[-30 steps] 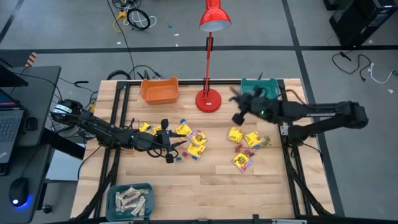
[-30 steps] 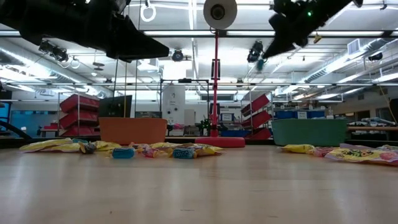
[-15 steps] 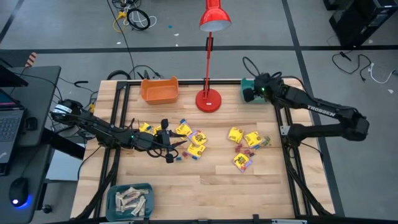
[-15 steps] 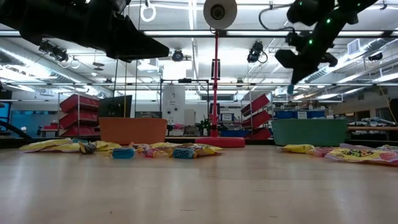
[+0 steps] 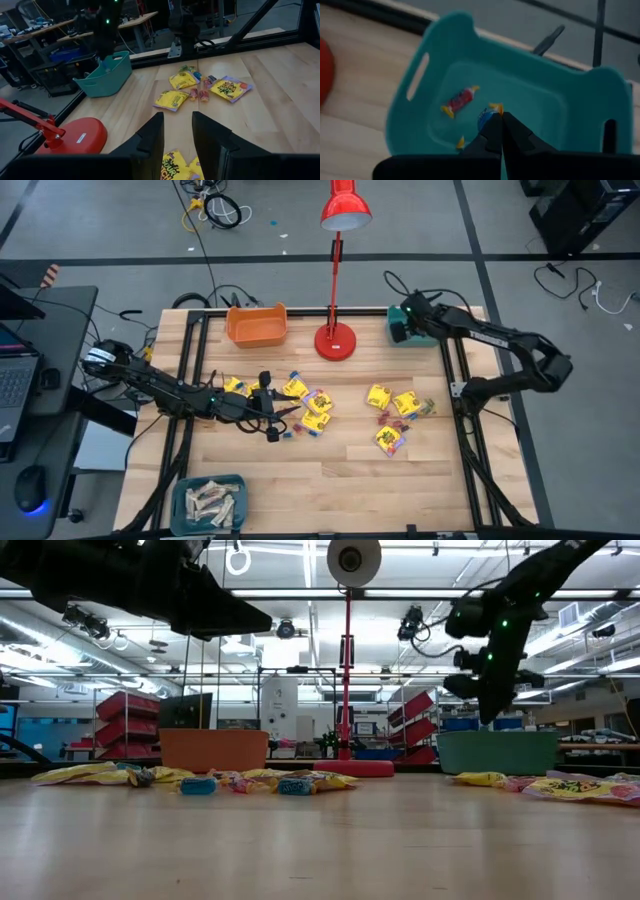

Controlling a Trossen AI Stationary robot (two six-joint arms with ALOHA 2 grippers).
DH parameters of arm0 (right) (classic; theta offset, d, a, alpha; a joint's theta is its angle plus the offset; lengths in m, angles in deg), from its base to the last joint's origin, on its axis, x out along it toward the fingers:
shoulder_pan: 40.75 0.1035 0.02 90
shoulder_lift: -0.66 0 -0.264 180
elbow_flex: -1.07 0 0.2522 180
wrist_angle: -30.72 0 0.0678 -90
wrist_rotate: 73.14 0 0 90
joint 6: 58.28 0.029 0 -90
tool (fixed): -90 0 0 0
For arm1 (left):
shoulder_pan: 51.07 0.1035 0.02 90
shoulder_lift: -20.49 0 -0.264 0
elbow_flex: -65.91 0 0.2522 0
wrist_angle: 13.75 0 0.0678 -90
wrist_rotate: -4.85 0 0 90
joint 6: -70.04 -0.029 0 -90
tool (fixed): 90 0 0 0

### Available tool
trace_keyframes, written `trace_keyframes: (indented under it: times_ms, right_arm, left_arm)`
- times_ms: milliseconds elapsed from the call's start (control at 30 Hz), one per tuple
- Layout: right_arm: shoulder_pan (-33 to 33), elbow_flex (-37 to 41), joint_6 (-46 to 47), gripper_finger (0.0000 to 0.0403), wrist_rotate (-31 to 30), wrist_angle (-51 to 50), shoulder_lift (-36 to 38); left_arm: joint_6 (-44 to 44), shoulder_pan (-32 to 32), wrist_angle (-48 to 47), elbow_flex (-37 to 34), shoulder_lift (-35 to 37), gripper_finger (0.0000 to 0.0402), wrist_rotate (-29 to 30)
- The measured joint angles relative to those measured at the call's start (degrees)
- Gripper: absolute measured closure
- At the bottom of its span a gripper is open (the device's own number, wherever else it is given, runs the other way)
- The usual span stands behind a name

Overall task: Sort candy
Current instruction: Put the small blue candy into the green bin

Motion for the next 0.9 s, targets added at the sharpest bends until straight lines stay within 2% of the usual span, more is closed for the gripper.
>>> trace_keyframes:
  times_ms: [267,533,900]
  right_arm:
    - [-1.85,0.0,-0.48,0.0403,1.32,0.04,-6.49]
    - [-1.89,0.0,-1.42,0.0402,1.33,1.95,-8.36]
    - [-2.24,0.0,-0.92,0.0358,0.83,2.49,-8.36]
  left_arm:
    - [0.03,0.0,-0.01,-0.04,0.0,0.0298,0.0]
    - [0.38,-0.01,-0.02,-0.04,0.0,0.0298,0.0]
    - [1.29,-0.02,-0.04,-0.04,0.02,0.0298,0.0]
